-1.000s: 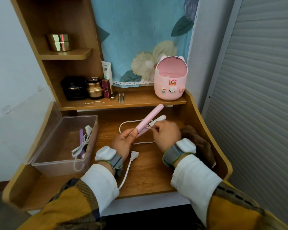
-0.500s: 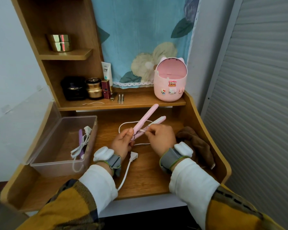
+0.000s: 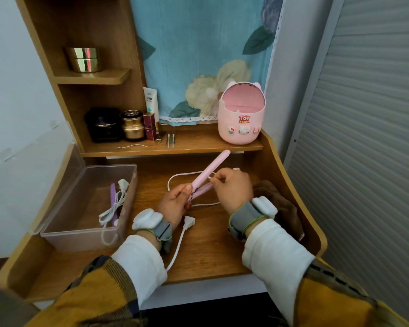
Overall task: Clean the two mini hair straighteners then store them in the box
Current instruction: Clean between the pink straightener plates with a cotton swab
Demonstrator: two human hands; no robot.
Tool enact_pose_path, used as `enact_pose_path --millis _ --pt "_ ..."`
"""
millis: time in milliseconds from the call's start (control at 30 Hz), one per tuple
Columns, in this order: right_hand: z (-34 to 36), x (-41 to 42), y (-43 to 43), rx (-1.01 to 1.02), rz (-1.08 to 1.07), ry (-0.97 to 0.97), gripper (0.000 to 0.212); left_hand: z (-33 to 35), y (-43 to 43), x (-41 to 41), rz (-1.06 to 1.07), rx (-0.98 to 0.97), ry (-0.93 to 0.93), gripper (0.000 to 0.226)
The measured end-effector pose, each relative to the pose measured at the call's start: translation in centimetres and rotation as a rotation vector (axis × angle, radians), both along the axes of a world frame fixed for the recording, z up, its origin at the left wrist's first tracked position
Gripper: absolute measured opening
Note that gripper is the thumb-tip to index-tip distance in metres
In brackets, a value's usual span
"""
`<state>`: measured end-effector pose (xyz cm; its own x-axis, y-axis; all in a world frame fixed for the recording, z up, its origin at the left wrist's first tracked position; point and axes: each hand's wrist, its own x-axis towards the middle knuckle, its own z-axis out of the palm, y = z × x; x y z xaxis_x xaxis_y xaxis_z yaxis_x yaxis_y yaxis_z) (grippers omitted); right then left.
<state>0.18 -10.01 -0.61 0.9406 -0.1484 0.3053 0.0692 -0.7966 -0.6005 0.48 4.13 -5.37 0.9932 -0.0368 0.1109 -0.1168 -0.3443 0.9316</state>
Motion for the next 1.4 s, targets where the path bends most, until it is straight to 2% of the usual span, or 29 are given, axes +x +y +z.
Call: enact_pose_path --millis 200,367,567,633,800,1000,1100,1267,1333,1400 --pt "0.6 0.4 -1.2 0.106 -0.161 -0.016 0.015 -0.1 0.0 0.1 -0.005 0.05 -0.007 0.022" --pt "-0.3 -0.1 -0.3 0.04 -0.038 0.005 0.015 0.0 0.0 0.1 -0.005 0.075 -0.015 0.023" --pt "1.9 1.8 -3.3 0.264 -0.321 -0.083 0.015 -0.1 0.1 0.2 -0.01 0.071 -0.007 0.024" --pt "1.9 1.6 -3.2 0.241 -0.3 -0.085 0.015 -0.1 0.0 0.2 -0.013 0.069 -0.004 0.022" --pt "0.0 0.9 -1.6 0.09 -0.079 -0.005 0.016 0.0 0.0 0.0 -0.001 0.07 -0.032 0.022" --pt "0.8 1.3 -2.5 0.239 -0.306 -0.114 0.015 0.0 -0.2 -0.1 -0.001 0.044 0.005 0.019" --pt "0.4 0.4 -1.3 0.153 -0.17 -0.064 0.014 0.0 -0.3 -0.2 0.019 -0.037 -0.002 0.022" --pt "-1.3 -1.9 2.0 -0.16 0.104 -0.042 0.02 0.5 -0.6 -0.5 0.146 -0.27 0.051 0.022" --pt "-1.6 -2.4 2.9 -0.255 0.16 -0.006 0.021 0.7 -0.7 -0.6 0.167 -0.319 0.069 0.024" --pt "-1.6 -2.4 3.2 -0.257 0.172 -0.002 0.02 0.9 -0.6 -0.7 0.172 -0.368 0.088 0.022"
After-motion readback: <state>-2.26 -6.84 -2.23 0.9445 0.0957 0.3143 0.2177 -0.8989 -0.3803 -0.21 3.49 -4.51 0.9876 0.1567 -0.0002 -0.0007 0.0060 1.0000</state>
